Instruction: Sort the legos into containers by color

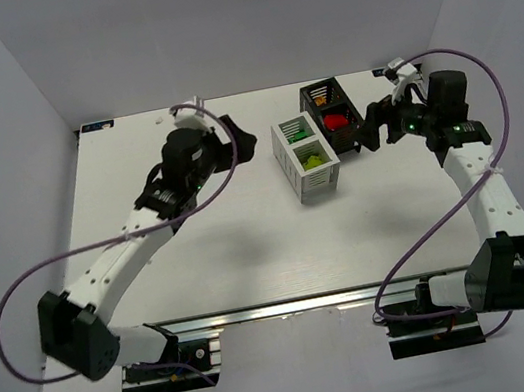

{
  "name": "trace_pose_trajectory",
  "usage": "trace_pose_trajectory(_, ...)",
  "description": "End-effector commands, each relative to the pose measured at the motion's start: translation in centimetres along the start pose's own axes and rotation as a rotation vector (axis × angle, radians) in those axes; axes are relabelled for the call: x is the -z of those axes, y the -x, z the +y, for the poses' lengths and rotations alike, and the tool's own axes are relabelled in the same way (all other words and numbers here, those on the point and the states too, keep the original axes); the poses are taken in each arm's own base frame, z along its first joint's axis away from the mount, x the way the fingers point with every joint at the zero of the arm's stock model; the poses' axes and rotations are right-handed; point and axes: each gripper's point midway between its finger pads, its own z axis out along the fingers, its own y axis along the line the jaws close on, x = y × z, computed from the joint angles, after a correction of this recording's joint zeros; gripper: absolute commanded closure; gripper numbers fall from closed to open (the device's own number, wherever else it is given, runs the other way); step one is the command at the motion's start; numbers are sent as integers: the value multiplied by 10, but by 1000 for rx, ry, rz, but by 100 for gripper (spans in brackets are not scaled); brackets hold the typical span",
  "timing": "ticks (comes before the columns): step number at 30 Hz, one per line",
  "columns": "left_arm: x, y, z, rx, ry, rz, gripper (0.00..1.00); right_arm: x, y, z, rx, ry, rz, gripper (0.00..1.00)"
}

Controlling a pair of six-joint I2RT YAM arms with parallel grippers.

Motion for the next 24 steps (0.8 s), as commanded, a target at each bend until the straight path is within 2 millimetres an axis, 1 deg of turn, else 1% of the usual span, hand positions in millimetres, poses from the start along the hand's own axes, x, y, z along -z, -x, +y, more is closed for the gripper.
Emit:
trace_pose_trajectory(1, 34, 4, 22, -19, 72, -37, 2, 15, 37, -6, -45, -88, -100, 11)
trace_pose_trajectory(2, 40, 4, 25, -22, 82, -40, 2, 16, 35, -6, -50, -99, -103, 11)
trace_pose_trajectory(3, 46, 1, 30, -26, 94, -38, 2, 19, 38, -5, -51, -109, -112, 11)
trace_pose_trajectory(4, 58, 3, 31, -26, 101, -44, 2, 20, 37, -10, -65, -139, -113, 11)
trace_pose_trajectory(6, 66, 0, 39, -27, 124, -42, 2, 25, 33, -15, -81, -195, -112, 11)
trace_pose_trajectory(7, 75, 1, 40, -25, 128, -47, 2, 26, 30, -17, -86, -207, -106, 11)
trace_pose_trajectory(8, 79, 1, 41, -22, 131, -51, 2, 29, 30, -17, -83, -221, -109, 11)
trace_pose_trajectory(10, 87, -3, 45, -14, 140, -49, 2, 30, 22, -19, -88, -240, -91, 11)
trace_pose_trajectory(12, 91, -7, 48, -7, 144, -45, 2, 31, 19, -20, -91, -253, -84, 11)
trace_pose_trajectory(13, 92, -12, 51, 1, 152, -35, 2, 32, 15, -20, -95, -255, -75, 11)
trace_pose_trajectory(20, 105, -15, 54, 49, 139, -68, 2, 34, 6, -17, -85, -258, -61, 11)
trace_pose_trajectory(24, 106, -18, 54, 56, 136, -65, 2, 34, -1, -17, -83, -258, -48, 11)
